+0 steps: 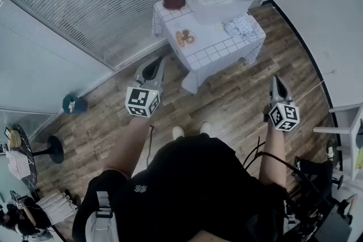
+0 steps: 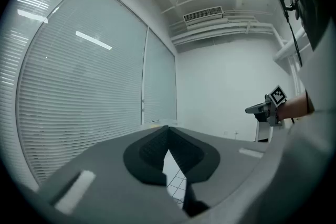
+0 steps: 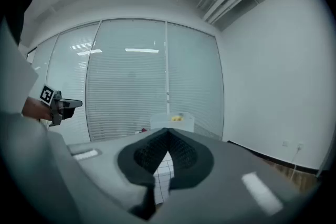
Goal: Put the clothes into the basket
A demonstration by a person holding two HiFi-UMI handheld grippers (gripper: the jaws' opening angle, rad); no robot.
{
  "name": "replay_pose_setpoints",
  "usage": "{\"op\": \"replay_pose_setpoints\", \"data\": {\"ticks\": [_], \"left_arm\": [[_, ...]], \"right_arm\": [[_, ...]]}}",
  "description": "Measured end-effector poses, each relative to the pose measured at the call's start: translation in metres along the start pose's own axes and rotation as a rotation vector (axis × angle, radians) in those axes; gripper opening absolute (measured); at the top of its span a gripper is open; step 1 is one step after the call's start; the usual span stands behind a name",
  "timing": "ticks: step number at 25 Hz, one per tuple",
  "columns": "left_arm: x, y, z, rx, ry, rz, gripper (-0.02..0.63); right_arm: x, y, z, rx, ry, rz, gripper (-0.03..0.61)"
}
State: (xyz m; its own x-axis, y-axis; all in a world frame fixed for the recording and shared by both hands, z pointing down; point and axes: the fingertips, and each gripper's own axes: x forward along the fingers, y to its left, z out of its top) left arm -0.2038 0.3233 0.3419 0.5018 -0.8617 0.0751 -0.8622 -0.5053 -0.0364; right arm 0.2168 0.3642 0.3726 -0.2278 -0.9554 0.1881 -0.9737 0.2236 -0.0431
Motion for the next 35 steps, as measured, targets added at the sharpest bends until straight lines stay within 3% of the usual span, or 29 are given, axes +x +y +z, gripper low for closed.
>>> {"op": "replay_pose_setpoints", "data": {"ticks": [6, 15, 24, 35], "left_arm": [[0.005, 0.01, 0.011, -0.027, -0.052, 0.065, 0.006], [0.029, -0.013, 0.016, -0.017, -0.041, 0.072, 0.006], [0.049, -0.04, 0.008, -0.006, -0.016, 0.13, 0.006], [0.108, -0.036, -0.006, -0.008, 0.013, 0.099, 0.006]], "right_arm": [[0.003, -0.015, 0.008, -0.009, -0.012, -0.002, 0.002], [0.016, -0.033, 0.001, 0.008, -0.003, 0.066, 0.002], [0.035, -0.068, -0.02, -0.025, 0.026, 0.106, 0.002], [0.075, -0.094, -0.03, -0.043, 0.076, 0.097, 0.002]]}}
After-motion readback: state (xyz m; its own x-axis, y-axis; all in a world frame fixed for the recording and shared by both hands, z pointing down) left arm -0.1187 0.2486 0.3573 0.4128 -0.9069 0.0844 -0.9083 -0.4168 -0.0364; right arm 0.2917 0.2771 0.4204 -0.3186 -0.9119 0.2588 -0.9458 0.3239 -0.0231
